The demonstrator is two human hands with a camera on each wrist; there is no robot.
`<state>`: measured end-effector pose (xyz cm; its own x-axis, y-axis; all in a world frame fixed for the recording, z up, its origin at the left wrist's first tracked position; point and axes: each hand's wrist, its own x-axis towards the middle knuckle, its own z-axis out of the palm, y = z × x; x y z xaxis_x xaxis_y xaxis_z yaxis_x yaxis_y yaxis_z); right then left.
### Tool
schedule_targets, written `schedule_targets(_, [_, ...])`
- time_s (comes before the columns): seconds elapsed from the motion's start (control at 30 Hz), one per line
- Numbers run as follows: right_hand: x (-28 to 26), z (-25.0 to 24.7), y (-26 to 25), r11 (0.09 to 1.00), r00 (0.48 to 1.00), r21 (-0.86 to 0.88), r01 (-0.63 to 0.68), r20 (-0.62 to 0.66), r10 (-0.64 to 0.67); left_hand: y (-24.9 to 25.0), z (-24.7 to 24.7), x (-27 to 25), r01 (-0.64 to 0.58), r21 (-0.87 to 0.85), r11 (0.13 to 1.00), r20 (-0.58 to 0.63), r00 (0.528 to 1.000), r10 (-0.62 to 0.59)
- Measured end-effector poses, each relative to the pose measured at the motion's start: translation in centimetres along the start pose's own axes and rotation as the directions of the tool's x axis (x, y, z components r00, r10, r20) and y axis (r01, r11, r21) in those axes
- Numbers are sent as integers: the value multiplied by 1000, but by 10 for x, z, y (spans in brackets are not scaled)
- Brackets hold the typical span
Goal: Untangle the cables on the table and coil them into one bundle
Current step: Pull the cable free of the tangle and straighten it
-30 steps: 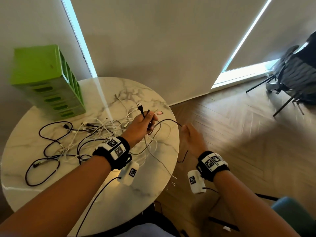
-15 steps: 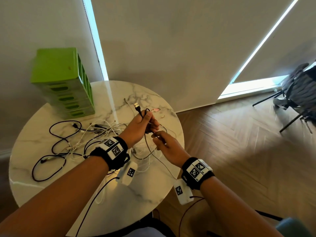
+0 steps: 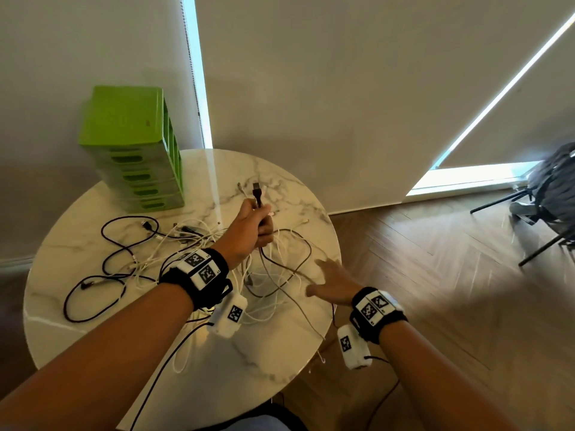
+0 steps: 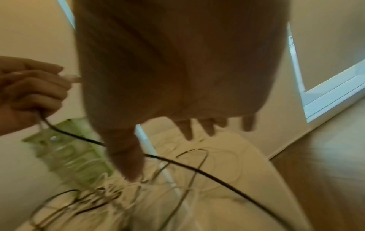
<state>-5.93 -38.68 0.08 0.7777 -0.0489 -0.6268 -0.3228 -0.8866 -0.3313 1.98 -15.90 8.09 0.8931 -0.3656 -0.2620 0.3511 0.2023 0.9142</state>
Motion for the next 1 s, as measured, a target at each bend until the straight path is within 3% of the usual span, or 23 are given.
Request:
schedule_targets(0.07, [-5,7,-35,953,963,135,270,-39,-267,4,0,2,20,-46,999,42,999,-18])
schedule_targets(0.1, [-8,10,-52,911,938,224,346,-50,-344,6,0,2,27,-67,997,56,998,-24])
schedule_targets(0.2, [-13,14,-85,783,897,498,372,22,-441,15,-4,2,32,-155,987,77,997,-20])
schedule_targets(0.3, [-10,6,-91,724,883,617,308,98,-459,25,-20,4,44,-200,979,62,998,-32])
schedule_targets(0.33, [-8,3,-89,727,896,625,284,96,-433,27,-25,6,48,-218,975,59,998,-36])
schedule_targets(0.4, [6,-6,-86,766,924,548,337,-36,-381,26,-40,16,31,-274,961,21,999,-27])
schedule_targets(0.47, [20,-8,-83,828,901,355,433,-168,-399,24,-47,26,-3,-323,946,-34,999,-9])
schedule_targets(0.5, [26,-8,-88,838,883,281,469,-125,-452,23,-51,32,-24,-350,936,-71,997,-1])
schedule_targets(0.57, [31,-9,-102,831,833,206,517,100,-543,21,-55,42,-63,-392,918,-155,988,2])
schedule_targets(0.67, [51,-33,-123,826,768,195,529,304,-564,14,-66,57,-111,-386,916,-286,958,-4])
schedule_targets(0.73, [76,-53,-133,820,803,347,455,239,-547,7,-77,68,-127,-333,934,-365,931,-3])
schedule_targets(0.8, [106,-66,-143,797,896,477,372,40,-442,-1,-85,75,-129,-280,951,-407,913,4])
schedule_targets(0.87, [146,-73,-151,807,940,485,338,-134,-313,-10,-93,80,-137,-233,963,-429,903,25])
schedule_targets(1.0, [222,-67,-162,890,981,413,195,-99,-169,-24,-104,85,-108,-163,981,-445,895,25])
